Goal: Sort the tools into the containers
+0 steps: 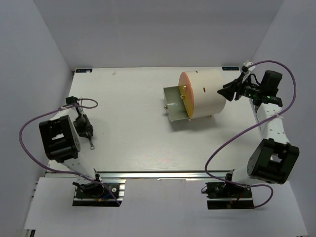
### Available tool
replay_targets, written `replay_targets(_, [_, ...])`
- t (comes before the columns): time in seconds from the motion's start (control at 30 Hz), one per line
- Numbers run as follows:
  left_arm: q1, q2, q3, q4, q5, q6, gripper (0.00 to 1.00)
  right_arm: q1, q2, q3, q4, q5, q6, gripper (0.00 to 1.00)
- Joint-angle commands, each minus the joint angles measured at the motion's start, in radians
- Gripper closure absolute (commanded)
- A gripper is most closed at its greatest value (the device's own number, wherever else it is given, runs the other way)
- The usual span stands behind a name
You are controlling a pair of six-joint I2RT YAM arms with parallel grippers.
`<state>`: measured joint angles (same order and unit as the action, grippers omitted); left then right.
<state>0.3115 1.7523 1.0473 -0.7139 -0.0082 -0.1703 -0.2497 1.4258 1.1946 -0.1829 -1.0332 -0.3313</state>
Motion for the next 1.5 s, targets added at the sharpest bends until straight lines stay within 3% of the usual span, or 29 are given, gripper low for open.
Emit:
replay_targets(0.0, [-0.009,0.119,-0.092,0.093,0.122,-0.009,0.62,-0.013,-0.033,0.002,0.036,-0.037,0.037,0.45])
replay_targets(0.03, [-0.009,0.128,-0.104,0.099,0.117,-0.021,0.7,-0.016,-0.033,0.003,0.037,-0.039,0.043,0.46])
replay_targets(0.1, [-0.011,0.128,-0.115,0.117,0.102,-0.032,0.73,-0.017,-0.036,0.003,0.037,-0.042,0.048,0.45])
replay_targets(0.3, [-0.025,0.101,-0.135,0.133,0.022,-0.063,1.0,-0.023,-0.042,0.005,0.04,-0.045,0.064,0.45])
replay_targets(0.73, [-0.146,-0.077,-0.058,0.128,-0.056,-0.138,1.0,-0.023,-0.045,-0.001,0.06,-0.059,0.097,0.45])
replay_targets(1.47, [-0.428,-0.004,0.233,0.088,-0.022,-0.285,1.0,-0.033,-0.057,-0.02,0.063,-0.062,0.092,0.45])
